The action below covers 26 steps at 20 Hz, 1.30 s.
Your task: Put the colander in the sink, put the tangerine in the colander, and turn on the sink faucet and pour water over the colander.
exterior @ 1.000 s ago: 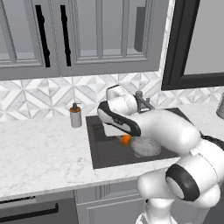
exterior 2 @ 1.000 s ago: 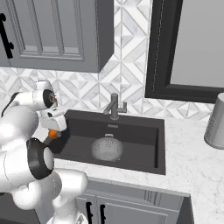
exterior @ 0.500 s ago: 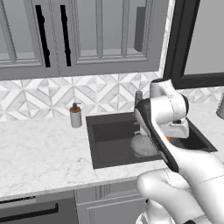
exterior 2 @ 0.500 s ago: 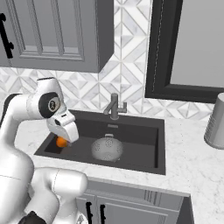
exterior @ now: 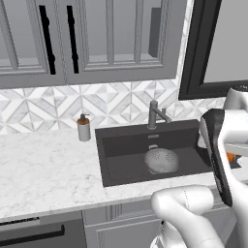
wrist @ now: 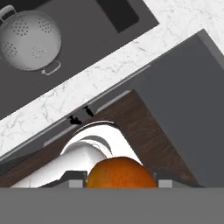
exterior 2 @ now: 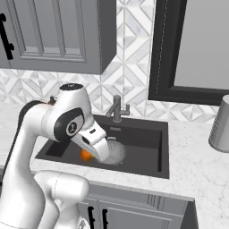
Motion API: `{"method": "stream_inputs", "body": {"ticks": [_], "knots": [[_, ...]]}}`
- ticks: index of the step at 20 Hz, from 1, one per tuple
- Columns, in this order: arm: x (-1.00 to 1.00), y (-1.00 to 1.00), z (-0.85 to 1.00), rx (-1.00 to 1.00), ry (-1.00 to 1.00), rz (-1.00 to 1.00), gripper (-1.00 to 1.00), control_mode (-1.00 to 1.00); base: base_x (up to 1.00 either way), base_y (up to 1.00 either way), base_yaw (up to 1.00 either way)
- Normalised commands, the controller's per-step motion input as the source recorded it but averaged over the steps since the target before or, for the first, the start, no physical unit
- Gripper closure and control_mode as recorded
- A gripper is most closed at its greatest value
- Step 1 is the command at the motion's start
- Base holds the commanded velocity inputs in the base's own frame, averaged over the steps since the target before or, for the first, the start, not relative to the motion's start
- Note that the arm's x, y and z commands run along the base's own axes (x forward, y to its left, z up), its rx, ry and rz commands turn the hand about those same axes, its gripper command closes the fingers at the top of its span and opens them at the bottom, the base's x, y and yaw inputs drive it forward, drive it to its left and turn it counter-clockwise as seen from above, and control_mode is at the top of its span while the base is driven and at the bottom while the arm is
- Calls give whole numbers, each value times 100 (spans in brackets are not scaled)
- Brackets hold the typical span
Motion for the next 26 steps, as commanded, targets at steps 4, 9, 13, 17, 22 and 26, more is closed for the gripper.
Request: {"method": "stream_inputs", "body": {"ticks": [4, 9, 13, 17, 22, 26], "knots": [[17, -80, 7, 16, 0, 5, 100, -100, 0, 0, 0], [44, -43, 0, 21, 0, 10, 100, -100, 0, 0, 0], [58, -4, -5, 23, 0, 15, 100, -100, 0, 0, 0], [56, 0, -15, 21, 0, 15, 100, -100, 0, 0, 0], [55, 0, -47, 16, 3, 15, 100, -100, 0, 0, 0], [41, 0, -58, 15, 4, 15, 100, -100, 0, 0, 0]]}}
